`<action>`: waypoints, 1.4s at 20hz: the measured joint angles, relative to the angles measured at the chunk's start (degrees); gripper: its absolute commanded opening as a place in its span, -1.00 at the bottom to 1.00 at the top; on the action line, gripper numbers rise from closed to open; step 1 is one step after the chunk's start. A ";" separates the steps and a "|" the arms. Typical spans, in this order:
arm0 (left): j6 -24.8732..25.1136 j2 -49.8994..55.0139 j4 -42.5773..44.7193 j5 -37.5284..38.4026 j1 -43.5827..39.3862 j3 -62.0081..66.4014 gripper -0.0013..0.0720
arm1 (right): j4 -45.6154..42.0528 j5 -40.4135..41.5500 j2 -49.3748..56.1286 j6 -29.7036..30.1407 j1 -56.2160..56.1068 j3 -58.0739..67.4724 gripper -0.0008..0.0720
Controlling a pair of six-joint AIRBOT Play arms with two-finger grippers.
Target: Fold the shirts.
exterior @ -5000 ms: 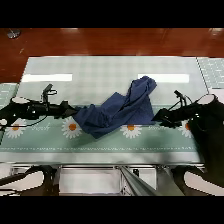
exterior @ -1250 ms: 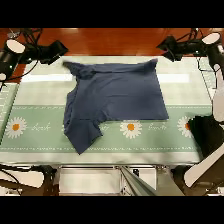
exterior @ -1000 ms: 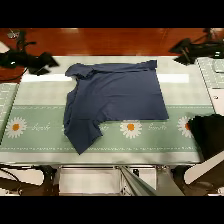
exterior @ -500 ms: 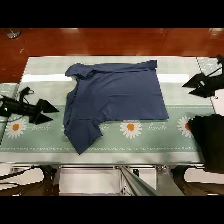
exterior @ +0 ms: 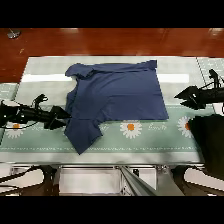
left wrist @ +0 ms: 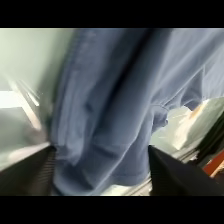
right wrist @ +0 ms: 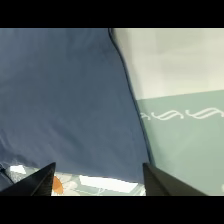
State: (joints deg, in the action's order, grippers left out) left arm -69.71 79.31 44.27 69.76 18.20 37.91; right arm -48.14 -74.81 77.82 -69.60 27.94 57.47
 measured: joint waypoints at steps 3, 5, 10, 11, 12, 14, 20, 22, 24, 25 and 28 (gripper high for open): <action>0.33 0.24 1.16 -3.21 -1.49 -0.31 -0.78 | 0.98 0.04 -0.17 0.17 0.00 -0.48 0.74; 0.31 0.26 0.92 -3.52 -1.70 -0.22 -0.90 | 1.31 -0.02 -0.26 0.20 0.00 -0.68 0.74; 0.59 0.20 0.35 -3.67 -1.70 0.57 -0.90 | 0.35 -0.57 -0.26 0.11 0.00 -0.79 0.74; 0.76 0.11 0.33 -3.65 -1.70 0.72 -0.90 | -1.16 -0.68 -0.26 -0.76 0.00 -0.94 0.74; 0.85 0.04 0.24 -3.67 -1.70 0.83 -0.90 | -3.32 -0.90 -0.26 -2.08 0.00 -1.36 0.74; 1.20 -0.02 0.26 -3.61 -1.77 0.96 -0.90 | -6.84 -0.96 -0.26 -4.46 0.00 -3.02 0.73; 1.46 -0.09 0.15 -3.65 -2.14 1.09 -0.90 | -9.03 1.05 2.23 -8.02 -0.79 -7.39 0.74; 1.55 -0.09 -0.20 -3.72 -2.21 1.09 -0.90 | -8.20 1.81 3.80 -8.04 -2.78 -7.78 0.74; 1.60 -0.09 -0.42 -3.78 -2.25 1.09 -0.90 | -6.91 2.80 5.29 -8.11 -5.42 -7.93 0.74; 1.60 -0.09 -0.48 -3.78 -2.25 1.09 -0.90 | -5.73 3.15 5.99 -8.22 -6.73 -7.93 0.73; 1.60 -0.09 -0.66 -3.80 -2.25 1.09 -0.90 | -3.37 5.97 8.04 -8.20 -10.82 -7.17 -0.37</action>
State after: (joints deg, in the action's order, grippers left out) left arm -68.12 79.22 43.62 65.95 15.94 39.00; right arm -51.51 -68.84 85.86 -77.80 17.12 50.30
